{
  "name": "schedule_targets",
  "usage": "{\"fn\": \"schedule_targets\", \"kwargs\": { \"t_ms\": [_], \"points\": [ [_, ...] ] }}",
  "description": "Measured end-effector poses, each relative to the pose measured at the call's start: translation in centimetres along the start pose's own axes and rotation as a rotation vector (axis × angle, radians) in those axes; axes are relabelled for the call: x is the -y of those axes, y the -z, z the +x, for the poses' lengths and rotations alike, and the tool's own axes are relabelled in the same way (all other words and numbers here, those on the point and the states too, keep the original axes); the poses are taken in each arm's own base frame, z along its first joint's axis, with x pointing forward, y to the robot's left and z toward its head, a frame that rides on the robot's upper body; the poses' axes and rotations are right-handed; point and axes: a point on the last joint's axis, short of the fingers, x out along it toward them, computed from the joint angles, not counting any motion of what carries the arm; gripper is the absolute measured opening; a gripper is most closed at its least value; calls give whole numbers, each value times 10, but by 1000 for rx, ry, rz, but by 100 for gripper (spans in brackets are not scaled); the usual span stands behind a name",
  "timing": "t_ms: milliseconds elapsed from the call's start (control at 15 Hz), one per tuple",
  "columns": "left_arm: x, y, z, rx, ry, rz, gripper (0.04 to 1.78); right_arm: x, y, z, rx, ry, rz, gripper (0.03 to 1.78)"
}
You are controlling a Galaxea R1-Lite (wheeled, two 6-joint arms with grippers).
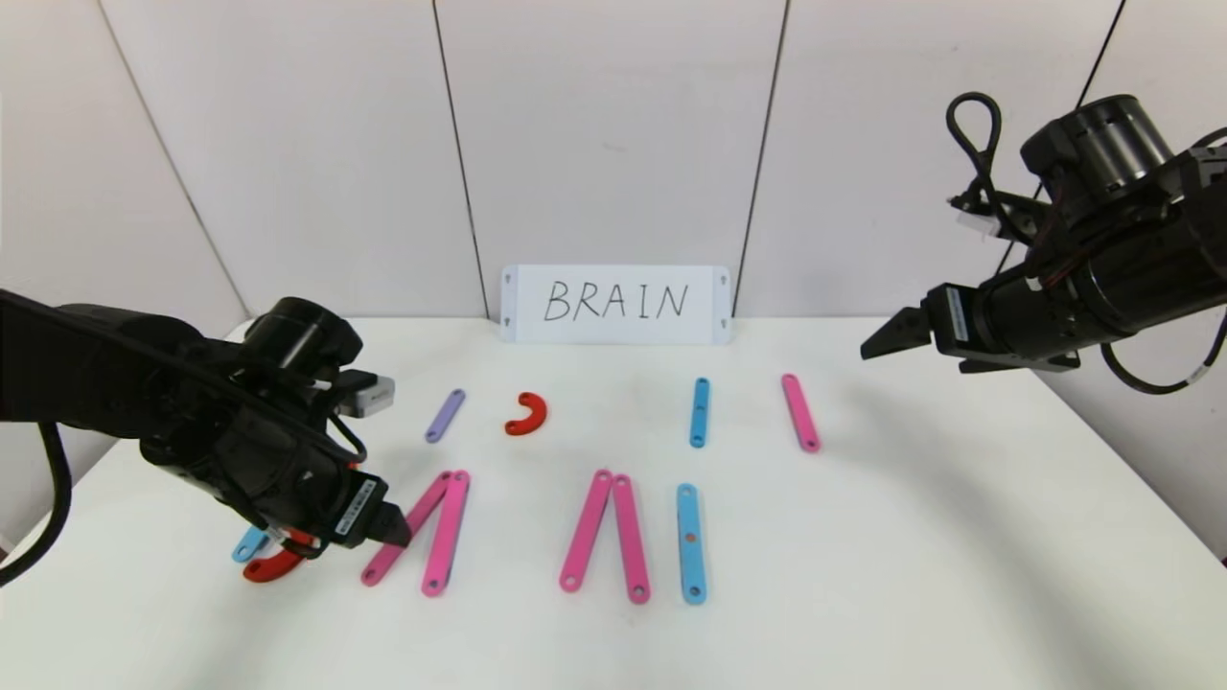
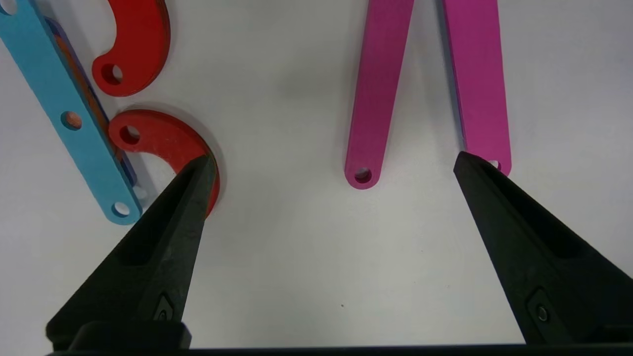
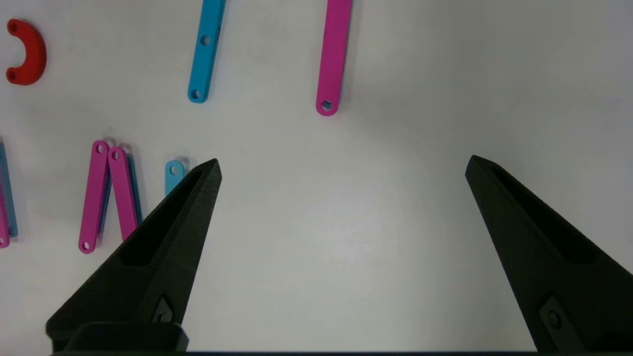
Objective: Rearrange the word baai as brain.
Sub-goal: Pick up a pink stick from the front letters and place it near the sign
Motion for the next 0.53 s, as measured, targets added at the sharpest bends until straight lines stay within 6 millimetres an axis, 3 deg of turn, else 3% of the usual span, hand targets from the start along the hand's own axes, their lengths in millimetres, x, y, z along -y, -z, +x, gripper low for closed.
{"fn": "schedule_targets", "kwargs": {
  "t_ms": [533],
  "points": [
    [0,-3,19,-39,-1,2,169,0,0,0,-1,0,0,173]
  ]
}}
